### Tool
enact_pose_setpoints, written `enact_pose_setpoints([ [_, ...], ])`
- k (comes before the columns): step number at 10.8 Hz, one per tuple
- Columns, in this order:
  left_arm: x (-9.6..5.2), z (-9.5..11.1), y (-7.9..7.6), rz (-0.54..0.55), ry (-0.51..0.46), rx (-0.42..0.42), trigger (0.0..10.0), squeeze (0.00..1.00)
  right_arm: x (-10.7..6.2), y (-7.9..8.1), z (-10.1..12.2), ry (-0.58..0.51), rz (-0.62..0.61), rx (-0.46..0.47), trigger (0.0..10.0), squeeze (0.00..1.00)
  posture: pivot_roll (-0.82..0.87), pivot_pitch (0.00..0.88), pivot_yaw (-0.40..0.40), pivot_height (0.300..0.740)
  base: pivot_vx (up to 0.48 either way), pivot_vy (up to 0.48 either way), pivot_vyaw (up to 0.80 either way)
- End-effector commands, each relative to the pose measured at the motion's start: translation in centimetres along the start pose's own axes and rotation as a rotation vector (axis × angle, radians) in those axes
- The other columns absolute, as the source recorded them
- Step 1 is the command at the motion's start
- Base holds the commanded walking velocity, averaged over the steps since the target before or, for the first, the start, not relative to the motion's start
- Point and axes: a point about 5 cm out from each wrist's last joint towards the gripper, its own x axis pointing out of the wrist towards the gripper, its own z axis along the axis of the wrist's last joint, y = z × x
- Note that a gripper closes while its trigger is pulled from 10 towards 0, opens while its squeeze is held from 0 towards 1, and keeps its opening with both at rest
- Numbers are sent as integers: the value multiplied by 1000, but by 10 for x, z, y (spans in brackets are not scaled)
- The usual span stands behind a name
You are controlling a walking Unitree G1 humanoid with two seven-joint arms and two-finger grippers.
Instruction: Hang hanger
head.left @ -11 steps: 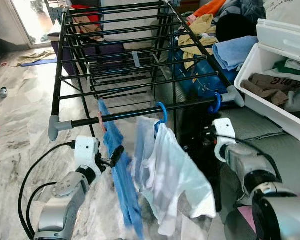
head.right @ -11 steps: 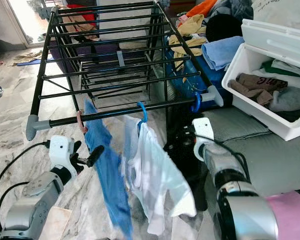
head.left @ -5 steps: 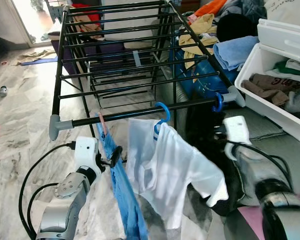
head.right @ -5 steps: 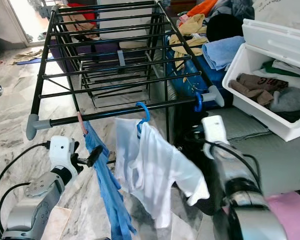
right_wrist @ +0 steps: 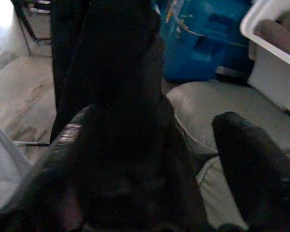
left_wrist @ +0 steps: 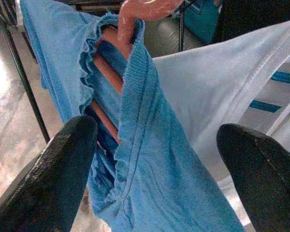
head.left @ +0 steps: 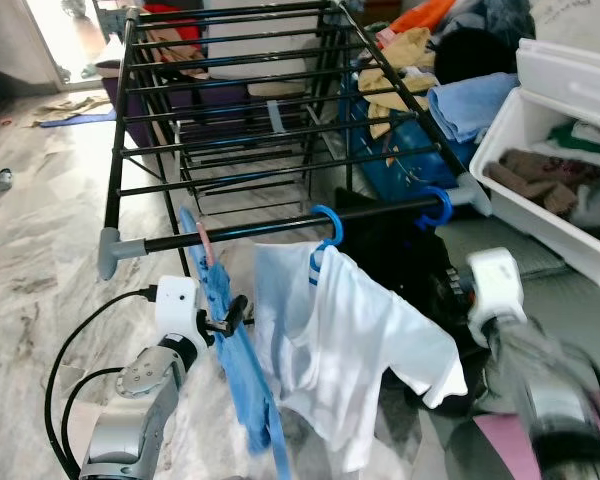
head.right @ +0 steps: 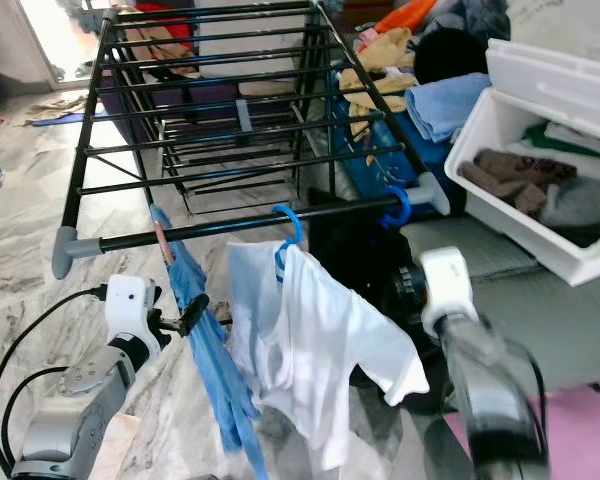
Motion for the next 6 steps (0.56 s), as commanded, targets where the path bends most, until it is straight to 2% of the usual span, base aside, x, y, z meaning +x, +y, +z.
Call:
enact_pose_setpoints([
  [1, 1, -1, 1, 11, 4, 10, 10000, 0, -2, -3, 12, -57, -22, 11, 10000, 1000, -24, 18, -18, 740, 0, 0, 0],
  [3, 5, -1, -3, -5, 8, 11, 10000, 0, -11, 0, 16, -97, -61, 11, 10000, 1000, -30, 6, -10, 740, 0, 0, 0],
  [6, 9, 3, -4, -4, -7, 13, 10000, 0, -12, 13, 23, -124, -62, 36, 10000, 1000, -27, 3, -11, 740, 0, 0, 0],
])
